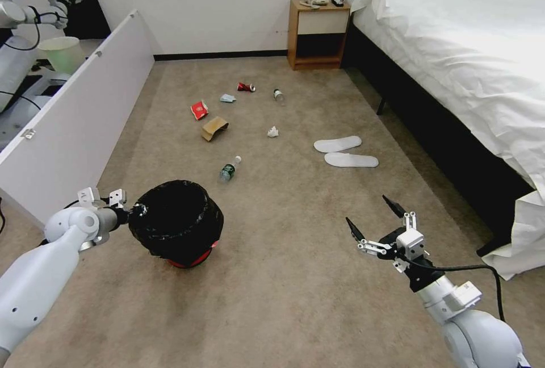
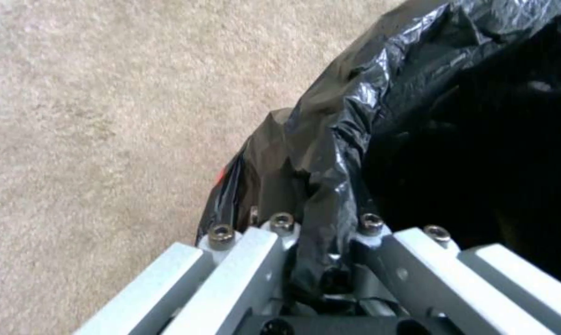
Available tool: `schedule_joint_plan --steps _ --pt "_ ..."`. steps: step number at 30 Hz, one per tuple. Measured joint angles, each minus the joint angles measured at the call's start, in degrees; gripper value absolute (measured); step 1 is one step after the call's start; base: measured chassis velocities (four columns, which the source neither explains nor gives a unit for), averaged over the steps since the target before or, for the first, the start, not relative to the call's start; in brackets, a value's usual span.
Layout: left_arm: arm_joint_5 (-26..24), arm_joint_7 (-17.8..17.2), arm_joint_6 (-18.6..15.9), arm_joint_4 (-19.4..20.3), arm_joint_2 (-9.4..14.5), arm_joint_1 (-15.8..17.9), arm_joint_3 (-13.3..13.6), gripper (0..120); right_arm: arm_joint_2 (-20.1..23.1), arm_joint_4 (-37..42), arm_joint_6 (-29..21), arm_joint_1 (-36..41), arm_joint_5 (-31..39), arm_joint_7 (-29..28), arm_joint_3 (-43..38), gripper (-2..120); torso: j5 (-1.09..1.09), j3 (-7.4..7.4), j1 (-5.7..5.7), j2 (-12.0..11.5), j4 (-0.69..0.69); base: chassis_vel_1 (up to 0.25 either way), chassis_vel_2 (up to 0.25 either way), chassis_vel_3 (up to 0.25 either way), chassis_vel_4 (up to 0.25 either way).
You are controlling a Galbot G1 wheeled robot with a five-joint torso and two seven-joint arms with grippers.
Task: Pick up the trash bin and place the garbage on the floor into it.
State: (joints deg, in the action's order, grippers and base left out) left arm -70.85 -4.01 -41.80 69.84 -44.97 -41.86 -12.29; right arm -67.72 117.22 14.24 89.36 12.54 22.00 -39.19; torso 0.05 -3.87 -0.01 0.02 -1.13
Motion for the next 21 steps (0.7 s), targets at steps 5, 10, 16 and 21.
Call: schedule_joint_plan --steps 5,10,16,21 --pt "0.08 0.08 -0.04 -0.15 -0.27 0.07 0.08 1 -0.33 0.2 0.01 0.06 -0.05 -0.02 -0.13 100 -0.01 0.0 0.0 0.0 -0.03 0.0 0.0 0.0 0.0" --pt "0.4 0.3 -0.04 -0.2 -0.43 -0.07 0.08 1 -0.55 0.47 0.01 0.14 -0.07 -0.03 -0.25 100 -0.01 0.0 0.0 0.0 -0.05 0.0 0.0 0.0 0.0" --pt "0.8 0.65 -0.05 -0.3 -0.72 -0.37 0.07 1 -0.74 0.81 0.01 0.31 -0.13 -0.05 -0.58 100 0.0 0.0 0.0 0.0 -0.05 0.0 0.0 0.0 0.0" --pt "1.97 2.2 -0.05 -0.24 -0.61 -1.54 -0.99 1 -1.17 1.4 0.01 1.04 -0.35 -0.06 -1.04 100 -0.03 -0.01 0.0 0.0 -0.09 0.0 0.0 0.0 0.0"
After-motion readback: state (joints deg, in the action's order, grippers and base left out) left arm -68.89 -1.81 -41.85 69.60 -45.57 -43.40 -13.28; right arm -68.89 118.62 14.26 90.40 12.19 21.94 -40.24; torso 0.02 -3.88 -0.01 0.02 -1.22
